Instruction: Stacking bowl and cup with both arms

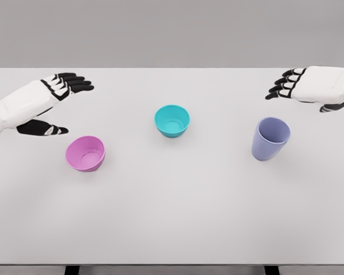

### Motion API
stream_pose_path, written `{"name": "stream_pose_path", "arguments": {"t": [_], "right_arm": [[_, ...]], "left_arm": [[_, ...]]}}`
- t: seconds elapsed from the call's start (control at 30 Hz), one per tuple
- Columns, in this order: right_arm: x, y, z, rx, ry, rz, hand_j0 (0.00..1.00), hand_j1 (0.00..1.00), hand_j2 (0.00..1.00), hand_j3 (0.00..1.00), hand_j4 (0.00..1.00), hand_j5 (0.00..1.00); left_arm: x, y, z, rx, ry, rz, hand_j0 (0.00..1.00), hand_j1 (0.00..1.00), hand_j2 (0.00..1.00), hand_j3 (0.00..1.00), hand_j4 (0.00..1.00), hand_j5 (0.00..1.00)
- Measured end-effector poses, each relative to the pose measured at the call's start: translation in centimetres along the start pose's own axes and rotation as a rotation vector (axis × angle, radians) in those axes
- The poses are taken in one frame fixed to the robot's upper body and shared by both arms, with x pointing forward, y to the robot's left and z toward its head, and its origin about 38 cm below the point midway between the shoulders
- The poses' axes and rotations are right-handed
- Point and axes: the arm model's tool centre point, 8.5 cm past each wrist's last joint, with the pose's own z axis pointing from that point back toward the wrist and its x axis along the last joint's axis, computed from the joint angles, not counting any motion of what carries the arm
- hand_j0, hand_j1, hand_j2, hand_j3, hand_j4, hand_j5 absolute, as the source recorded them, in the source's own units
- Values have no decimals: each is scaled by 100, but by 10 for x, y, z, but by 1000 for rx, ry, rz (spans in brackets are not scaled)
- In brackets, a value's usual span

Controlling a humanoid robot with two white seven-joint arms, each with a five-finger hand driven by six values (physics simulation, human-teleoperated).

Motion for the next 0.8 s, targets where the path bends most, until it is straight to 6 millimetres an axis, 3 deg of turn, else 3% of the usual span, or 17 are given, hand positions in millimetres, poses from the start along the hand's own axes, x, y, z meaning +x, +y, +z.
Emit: {"name": "stream_pose_path", "arguments": {"t": [0.23,0.37,0.43,0.47,0.53,0.63,0.77,0.8], "right_arm": [[-5,-6,8,-30,12,-18,100,100,100,100,100,100],[-6,0,11,-20,19,-31,100,100,100,100,100,100],[-7,-1,12,-23,21,-30,100,100,100,100,100,100],[-7,-1,13,-22,22,-30,100,100,100,100,100,100],[-7,-2,13,-26,21,-29,100,100,100,100,100,100],[-6,-3,12,-31,20,-28,100,100,100,100,100,100],[-6,-4,12,-34,19,-26,100,100,100,100,100,100],[-6,-4,11,-34,19,-26,100,100,100,100,100,100]], "left_arm": [[-7,16,10,-31,25,-35,100,100,100,100,100,100],[-14,23,17,-112,43,-19,100,100,100,100,100,100],[-16,30,11,-132,35,-28,100,100,100,100,100,100],[-18,51,0,-122,23,-75,100,100,100,100,100,100],[-24,67,-15,-166,14,-92,100,100,100,100,100,100],[-24,64,-32,-325,-19,-65,100,100,100,100,100,100],[-16,77,-51,-462,-73,-43,100,100,100,100,100,100],[-16,69,-51,-493,-83,-7,100,100,100,100,100,100]]}}
